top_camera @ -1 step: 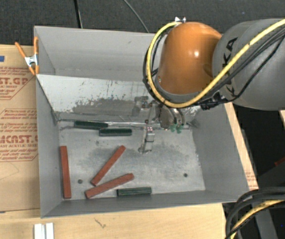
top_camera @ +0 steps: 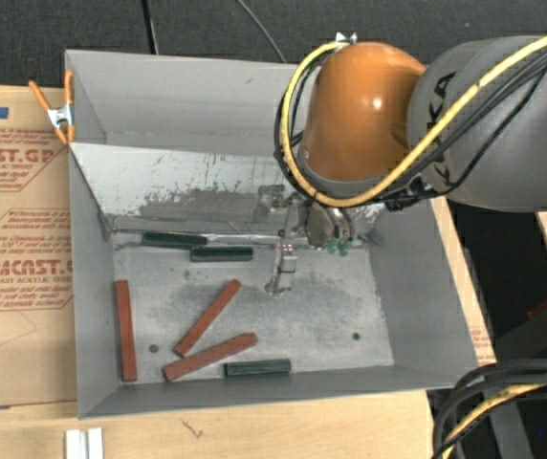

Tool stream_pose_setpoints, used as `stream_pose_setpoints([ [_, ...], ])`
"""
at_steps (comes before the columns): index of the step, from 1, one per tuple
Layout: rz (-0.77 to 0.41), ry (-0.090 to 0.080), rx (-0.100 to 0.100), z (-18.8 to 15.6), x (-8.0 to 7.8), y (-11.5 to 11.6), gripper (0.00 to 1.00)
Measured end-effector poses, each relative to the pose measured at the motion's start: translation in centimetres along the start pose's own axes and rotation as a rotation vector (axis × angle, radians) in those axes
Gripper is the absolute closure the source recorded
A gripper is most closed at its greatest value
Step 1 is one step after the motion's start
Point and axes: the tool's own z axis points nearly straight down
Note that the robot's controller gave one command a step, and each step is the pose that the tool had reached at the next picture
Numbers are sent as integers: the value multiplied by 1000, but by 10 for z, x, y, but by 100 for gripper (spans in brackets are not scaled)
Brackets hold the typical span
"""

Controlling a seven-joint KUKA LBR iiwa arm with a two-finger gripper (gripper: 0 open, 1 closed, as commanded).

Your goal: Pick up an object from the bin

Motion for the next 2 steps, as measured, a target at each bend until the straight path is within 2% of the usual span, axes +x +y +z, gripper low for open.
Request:
stream_pose_setpoints([
  [1,-32,-8,0,41,0,3,0],
  [2,-225,-1,1,90,-1,17,0],
])
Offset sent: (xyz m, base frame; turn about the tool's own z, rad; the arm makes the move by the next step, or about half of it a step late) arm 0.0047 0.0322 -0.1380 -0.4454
